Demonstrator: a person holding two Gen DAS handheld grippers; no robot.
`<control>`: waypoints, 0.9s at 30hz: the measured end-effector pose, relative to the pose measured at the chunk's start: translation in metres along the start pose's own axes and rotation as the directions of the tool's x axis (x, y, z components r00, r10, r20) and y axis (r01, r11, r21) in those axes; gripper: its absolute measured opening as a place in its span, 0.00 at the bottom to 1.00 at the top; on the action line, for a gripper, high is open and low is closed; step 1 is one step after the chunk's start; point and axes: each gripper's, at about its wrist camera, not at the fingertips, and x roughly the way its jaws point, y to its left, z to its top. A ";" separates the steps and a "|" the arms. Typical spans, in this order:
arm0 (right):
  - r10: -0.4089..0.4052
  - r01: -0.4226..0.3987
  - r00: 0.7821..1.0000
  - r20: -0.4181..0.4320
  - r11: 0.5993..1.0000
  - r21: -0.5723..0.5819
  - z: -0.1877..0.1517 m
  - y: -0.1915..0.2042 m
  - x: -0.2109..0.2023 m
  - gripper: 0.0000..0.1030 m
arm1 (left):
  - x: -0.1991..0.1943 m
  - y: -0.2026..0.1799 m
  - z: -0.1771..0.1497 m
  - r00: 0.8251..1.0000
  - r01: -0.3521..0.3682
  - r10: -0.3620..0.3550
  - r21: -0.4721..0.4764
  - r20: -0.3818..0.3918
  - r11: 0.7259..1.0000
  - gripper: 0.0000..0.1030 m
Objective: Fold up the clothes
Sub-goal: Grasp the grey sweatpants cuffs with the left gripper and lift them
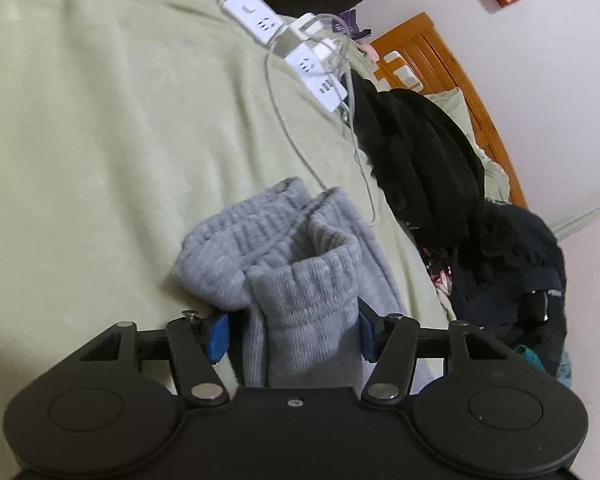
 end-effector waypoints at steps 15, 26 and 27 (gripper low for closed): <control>-0.005 0.005 1.000 0.005 1.000 0.003 0.000 -0.001 0.003 0.99 | 0.021 0.005 0.002 0.996 0.075 -0.074 -0.015 0.049 0.997 0.63; -0.022 0.022 1.000 0.008 1.000 -0.005 0.000 0.003 0.003 0.99 | 0.004 -0.031 0.015 0.989 0.141 -0.139 -0.034 0.048 0.990 0.24; -0.027 0.027 1.000 0.013 1.000 -0.009 -0.001 0.004 0.002 0.99 | 0.000 -0.039 0.015 0.986 0.161 -0.160 -0.021 0.050 0.987 0.24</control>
